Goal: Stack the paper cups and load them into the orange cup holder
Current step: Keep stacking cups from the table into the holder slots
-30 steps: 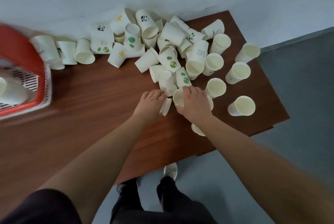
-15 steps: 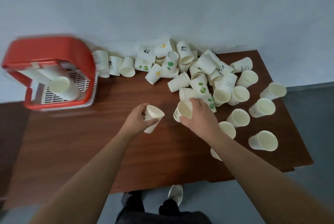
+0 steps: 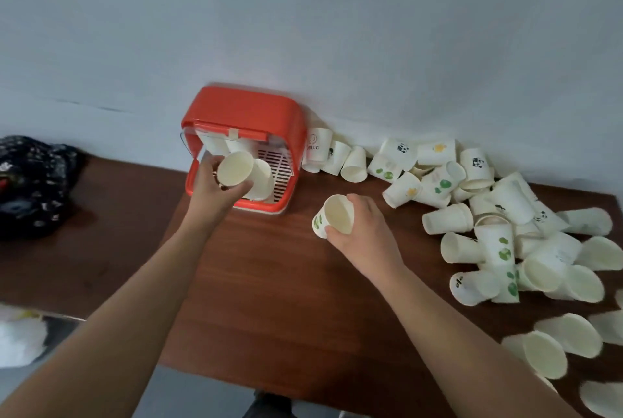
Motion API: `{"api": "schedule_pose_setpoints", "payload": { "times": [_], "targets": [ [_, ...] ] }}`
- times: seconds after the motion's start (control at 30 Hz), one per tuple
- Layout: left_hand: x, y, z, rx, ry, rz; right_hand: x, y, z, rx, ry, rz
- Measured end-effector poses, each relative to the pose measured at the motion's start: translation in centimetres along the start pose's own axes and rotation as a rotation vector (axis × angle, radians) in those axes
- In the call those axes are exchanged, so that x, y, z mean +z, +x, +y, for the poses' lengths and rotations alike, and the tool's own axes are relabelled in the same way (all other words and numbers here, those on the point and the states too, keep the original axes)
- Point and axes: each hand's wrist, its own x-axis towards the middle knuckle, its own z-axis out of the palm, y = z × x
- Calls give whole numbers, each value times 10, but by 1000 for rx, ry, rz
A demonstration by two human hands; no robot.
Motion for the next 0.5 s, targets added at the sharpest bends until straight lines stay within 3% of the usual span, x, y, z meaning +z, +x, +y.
{"api": "schedule_pose_setpoints", "payload": {
  "times": [0.2,0.5],
  "targets": [
    [-7,56,-13,69,95,-30,29,45,-50,23,9,2],
    [11,88,-44,284,256,-256,56,88,-70,114,89,57]
  ]
}}
